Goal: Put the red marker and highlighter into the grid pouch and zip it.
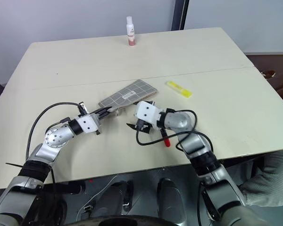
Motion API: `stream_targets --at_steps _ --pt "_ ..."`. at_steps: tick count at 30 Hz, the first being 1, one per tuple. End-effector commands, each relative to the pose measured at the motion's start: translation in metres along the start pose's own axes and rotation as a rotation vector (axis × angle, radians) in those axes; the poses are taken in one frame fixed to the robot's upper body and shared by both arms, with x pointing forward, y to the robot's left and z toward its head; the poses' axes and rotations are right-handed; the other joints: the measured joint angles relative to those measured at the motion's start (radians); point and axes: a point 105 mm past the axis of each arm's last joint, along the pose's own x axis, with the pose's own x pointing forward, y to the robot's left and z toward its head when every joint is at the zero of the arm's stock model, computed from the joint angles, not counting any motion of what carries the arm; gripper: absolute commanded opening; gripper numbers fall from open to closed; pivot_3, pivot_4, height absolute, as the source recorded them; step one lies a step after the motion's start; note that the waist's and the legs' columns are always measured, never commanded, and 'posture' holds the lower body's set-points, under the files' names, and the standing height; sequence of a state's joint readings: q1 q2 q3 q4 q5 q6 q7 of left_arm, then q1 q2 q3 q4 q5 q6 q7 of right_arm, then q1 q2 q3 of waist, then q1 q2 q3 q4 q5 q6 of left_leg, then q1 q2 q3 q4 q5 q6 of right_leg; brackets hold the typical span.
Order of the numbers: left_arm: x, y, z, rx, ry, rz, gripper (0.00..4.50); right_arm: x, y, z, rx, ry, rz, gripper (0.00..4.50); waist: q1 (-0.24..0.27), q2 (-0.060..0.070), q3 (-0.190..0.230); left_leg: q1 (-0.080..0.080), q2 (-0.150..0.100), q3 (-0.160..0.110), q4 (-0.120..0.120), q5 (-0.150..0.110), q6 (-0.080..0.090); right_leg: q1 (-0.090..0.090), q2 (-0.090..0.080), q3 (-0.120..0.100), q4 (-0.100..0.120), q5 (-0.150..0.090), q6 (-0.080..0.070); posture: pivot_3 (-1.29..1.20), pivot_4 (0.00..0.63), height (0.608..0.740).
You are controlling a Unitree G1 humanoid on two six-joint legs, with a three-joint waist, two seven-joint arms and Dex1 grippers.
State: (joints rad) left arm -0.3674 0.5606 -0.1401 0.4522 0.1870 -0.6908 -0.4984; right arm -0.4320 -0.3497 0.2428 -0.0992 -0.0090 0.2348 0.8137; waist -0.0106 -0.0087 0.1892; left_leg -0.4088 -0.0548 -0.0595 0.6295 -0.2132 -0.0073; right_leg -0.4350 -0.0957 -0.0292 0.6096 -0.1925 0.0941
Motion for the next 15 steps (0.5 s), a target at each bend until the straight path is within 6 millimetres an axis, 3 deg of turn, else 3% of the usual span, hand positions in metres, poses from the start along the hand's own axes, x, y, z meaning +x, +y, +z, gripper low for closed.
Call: stream_targets --at_steps 1,6,10,12,15 --pt "-0.004 0.010 0.003 0.030 -0.018 0.033 0.00 -0.029 -0.004 0.014 0.095 -0.061 -0.093 4.42 0.002 0.000 0.000 0.000 0.000 0.000 0.000 0.000 0.000 0.000 0.000 0.000 0.000 0.000 0.000 0.00 0.150 0.740" --pt "-0.004 0.011 0.001 0.021 -0.021 0.038 0.00 -0.054 0.001 -0.007 0.139 0.025 -0.191 4.42 0.011 0.000 0.000 0.000 0.001 -0.001 0.000 -0.001 -0.002 0.003 -0.002 -0.001 -0.006 -0.001 -0.001 0.00 0.150 0.740" --pt "-0.001 0.010 0.001 0.020 -0.028 0.033 0.00 -0.076 -0.045 -0.007 0.226 -0.013 -0.492 4.42 0.011 0.000 0.000 0.000 0.002 0.001 0.000 -0.002 -0.003 0.005 -0.002 -0.001 -0.013 0.002 -0.002 0.00 0.150 0.740" --pt "0.000 0.010 0.001 0.019 -0.030 0.032 0.00 -0.079 -0.051 -0.009 0.231 -0.004 -0.517 4.42 0.017 0.000 0.000 -0.001 0.001 0.001 0.000 -0.002 -0.003 0.005 -0.002 -0.002 -0.014 0.003 -0.002 0.00 0.150 0.740" --pt "0.004 0.009 0.004 0.011 -0.043 0.036 0.00 -0.088 -0.079 -0.021 0.180 0.059 -0.592 4.42 0.023 0.000 0.000 -0.001 0.001 0.001 -0.001 -0.001 -0.001 0.005 -0.002 -0.002 -0.015 0.003 -0.001 0.00 0.150 0.740"
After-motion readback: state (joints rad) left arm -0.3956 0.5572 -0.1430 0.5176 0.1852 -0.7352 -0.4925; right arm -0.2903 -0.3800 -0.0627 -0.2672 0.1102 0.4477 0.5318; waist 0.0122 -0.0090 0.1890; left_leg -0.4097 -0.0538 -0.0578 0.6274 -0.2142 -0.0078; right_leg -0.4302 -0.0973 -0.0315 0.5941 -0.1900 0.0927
